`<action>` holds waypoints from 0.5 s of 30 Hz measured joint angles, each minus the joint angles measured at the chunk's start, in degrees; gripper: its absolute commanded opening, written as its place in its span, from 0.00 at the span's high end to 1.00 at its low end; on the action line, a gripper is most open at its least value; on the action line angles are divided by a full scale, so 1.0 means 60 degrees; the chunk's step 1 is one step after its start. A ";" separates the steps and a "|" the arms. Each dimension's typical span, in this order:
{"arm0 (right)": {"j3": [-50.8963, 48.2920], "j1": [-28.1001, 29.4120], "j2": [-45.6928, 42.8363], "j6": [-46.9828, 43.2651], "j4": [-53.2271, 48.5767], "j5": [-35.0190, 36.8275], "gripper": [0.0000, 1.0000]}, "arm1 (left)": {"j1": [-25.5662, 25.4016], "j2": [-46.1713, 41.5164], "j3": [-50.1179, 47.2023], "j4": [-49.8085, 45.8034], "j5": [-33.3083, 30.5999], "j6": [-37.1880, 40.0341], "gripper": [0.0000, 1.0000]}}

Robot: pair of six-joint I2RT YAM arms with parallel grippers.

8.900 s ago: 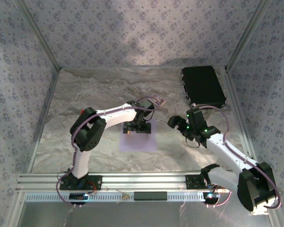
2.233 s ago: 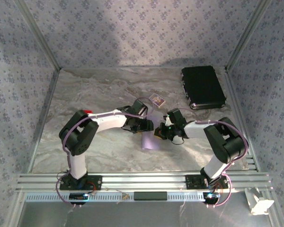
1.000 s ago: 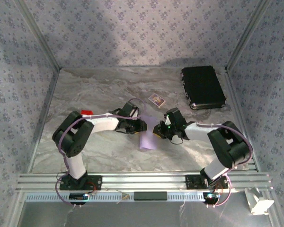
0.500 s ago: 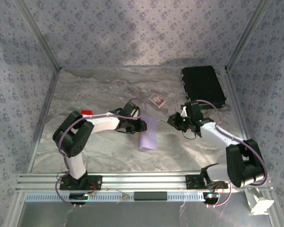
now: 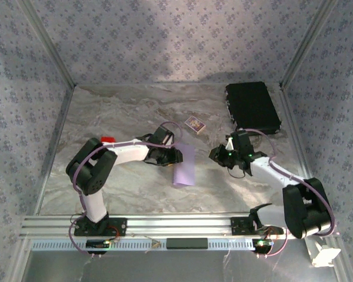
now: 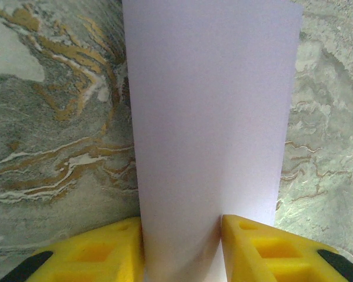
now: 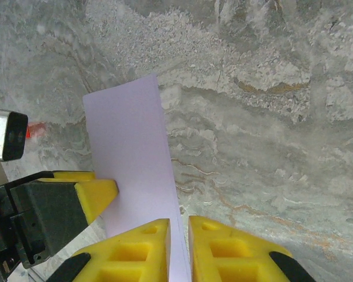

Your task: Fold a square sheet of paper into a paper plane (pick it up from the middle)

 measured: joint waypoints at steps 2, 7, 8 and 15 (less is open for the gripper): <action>-0.0095 0.0000 -0.0095 0.0000 0.0025 0.0000 0.83 | 0.0000 0.0029 0.0091 -0.0120 -0.0018 0.0058 0.62; -0.0127 0.0000 -0.0255 -0.0055 -0.0047 -0.0004 0.83 | -0.0029 0.0200 0.0433 -0.0579 -0.0084 0.0186 0.62; -0.0127 0.0000 -0.0277 -0.0087 -0.0084 -0.0004 0.83 | -0.0036 0.0204 0.0444 -0.0608 -0.0117 0.0215 0.62; -0.0208 -0.0047 -0.0790 -0.0146 -0.0339 0.0022 0.83 | -0.0040 0.0321 0.0630 -0.0834 -0.0142 0.0317 0.62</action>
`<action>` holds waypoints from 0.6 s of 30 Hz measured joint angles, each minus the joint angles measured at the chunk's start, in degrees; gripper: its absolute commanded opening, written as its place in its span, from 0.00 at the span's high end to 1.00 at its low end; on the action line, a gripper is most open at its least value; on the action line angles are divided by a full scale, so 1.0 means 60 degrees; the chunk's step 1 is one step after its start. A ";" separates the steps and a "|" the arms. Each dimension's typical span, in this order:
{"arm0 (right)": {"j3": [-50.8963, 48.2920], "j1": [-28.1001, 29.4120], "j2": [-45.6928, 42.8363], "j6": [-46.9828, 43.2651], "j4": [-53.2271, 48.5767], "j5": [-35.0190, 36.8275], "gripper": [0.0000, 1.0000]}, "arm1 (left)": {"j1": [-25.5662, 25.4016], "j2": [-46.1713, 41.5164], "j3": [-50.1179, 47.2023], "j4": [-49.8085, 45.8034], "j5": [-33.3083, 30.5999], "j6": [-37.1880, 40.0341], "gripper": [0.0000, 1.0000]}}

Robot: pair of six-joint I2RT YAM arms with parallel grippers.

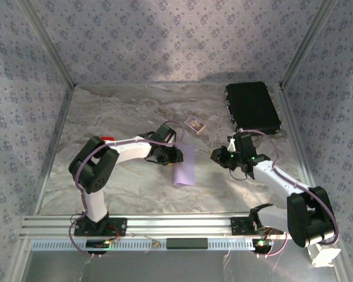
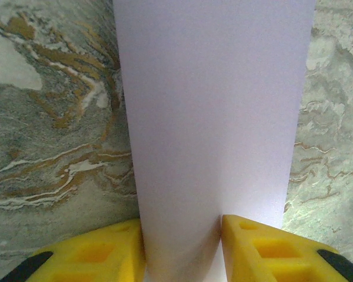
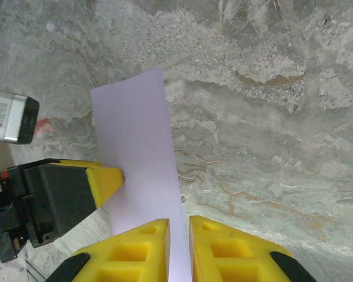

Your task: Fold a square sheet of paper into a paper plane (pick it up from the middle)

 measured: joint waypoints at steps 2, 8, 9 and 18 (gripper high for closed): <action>-0.0073 -0.0015 -0.0211 0.0000 -0.0022 0.0018 0.83 | -0.0015 0.0000 0.0004 -0.0022 0.0000 0.0000 0.62; -0.0204 -0.0044 -0.0401 0.0040 -0.0033 0.0255 0.83 | -0.0015 0.0047 0.0084 -0.0113 0.0036 0.0095 0.61; -0.0255 -0.0047 -0.0430 0.0058 -0.0047 0.0350 0.83 | -0.0015 0.0073 0.0120 -0.0160 0.0036 0.0124 0.61; -0.0794 -0.0240 -0.1559 0.0262 -0.0288 0.0994 0.82 | -0.0015 0.0160 0.0219 -0.0280 0.0073 0.0215 0.61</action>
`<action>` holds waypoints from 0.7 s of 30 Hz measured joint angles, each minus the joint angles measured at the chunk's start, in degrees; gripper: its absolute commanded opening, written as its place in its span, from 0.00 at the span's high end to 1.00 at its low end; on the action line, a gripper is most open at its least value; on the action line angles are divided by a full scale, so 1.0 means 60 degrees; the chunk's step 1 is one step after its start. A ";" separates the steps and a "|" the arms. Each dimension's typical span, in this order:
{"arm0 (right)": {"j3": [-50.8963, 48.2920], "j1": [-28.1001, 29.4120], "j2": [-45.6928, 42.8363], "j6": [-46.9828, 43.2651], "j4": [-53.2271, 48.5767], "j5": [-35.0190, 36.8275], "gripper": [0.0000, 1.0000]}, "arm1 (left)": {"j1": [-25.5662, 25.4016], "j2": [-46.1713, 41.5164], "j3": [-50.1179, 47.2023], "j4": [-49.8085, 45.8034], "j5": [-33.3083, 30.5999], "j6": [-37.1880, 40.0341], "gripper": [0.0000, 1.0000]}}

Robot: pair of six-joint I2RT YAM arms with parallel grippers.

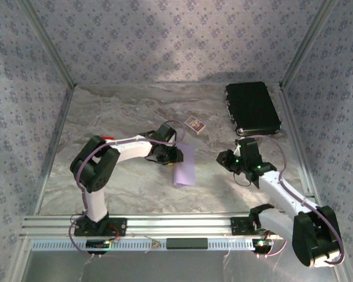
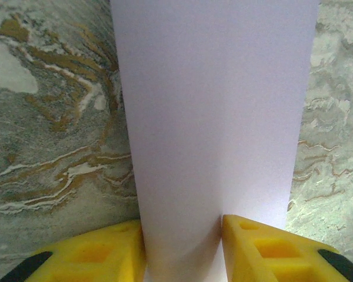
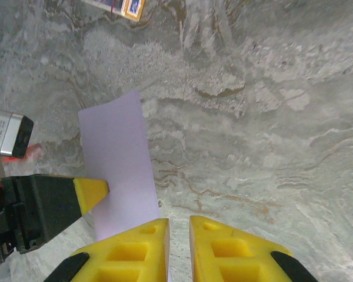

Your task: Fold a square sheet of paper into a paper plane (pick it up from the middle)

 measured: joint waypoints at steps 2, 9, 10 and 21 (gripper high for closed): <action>-0.0036 -0.0087 -0.0142 0.0000 -0.0018 0.0029 0.82 | 0.0000 0.0018 0.0033 -0.0029 -0.0004 0.0000 0.61; -0.0098 -0.0259 -0.0259 0.0011 -0.0073 0.0073 0.81 | -0.0004 0.0098 0.0208 -0.0273 -0.0007 0.0109 0.60; -0.0127 -0.0259 -0.0259 0.0029 -0.0073 0.0073 0.82 | -0.0004 0.0109 0.0222 -0.0299 -0.0015 0.0124 0.60; -0.0219 -0.0306 -0.0259 0.0076 -0.0095 0.0106 0.81 | -0.0127 0.0197 0.0430 -0.0543 -0.0226 0.0302 0.57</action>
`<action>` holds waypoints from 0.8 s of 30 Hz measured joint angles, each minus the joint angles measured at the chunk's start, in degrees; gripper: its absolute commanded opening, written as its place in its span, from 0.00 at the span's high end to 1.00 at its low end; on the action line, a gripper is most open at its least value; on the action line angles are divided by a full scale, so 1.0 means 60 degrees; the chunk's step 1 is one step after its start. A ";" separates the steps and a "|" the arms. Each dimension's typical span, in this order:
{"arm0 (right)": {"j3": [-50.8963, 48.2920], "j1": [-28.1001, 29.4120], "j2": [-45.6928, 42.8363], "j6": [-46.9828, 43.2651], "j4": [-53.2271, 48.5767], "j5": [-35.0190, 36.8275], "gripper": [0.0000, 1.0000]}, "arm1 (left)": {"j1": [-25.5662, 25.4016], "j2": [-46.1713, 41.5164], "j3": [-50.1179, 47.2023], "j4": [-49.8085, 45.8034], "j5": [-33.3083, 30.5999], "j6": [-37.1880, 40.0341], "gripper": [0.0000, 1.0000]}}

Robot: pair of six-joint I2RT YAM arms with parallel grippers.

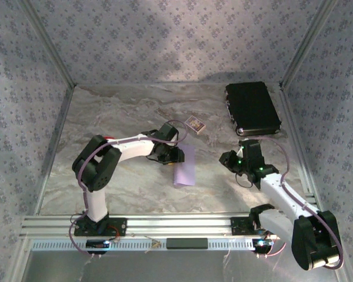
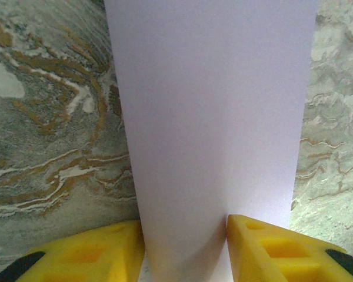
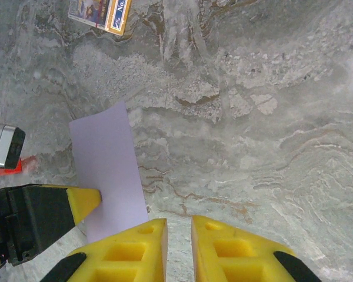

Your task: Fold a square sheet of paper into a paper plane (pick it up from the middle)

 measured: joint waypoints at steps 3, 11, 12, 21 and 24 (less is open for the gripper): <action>0.0000 0.0000 0.0000 0.0029 0.0000 -0.0004 0.80 | 0.0000 0.0018 0.0062 -0.0095 -0.0025 0.0073 0.58; -0.0069 -0.0015 0.0000 0.0033 0.0036 -0.0051 0.80 | -0.0022 0.0069 0.0120 -0.0171 -0.0069 0.0160 0.58; -0.0080 -0.0015 0.0000 0.0033 0.0062 -0.0102 0.80 | -0.0025 0.0069 0.0124 -0.0171 -0.0069 0.0164 0.58; -0.0087 -0.0015 -0.0178 0.0029 0.0481 -0.0204 0.80 | -0.0036 0.0127 0.0219 -0.0310 -0.0102 0.0160 0.58; -0.0087 -0.0011 -0.0160 0.0025 0.0699 -0.0288 0.90 | -0.0044 0.0131 0.0219 -0.0310 -0.0135 0.0160 0.58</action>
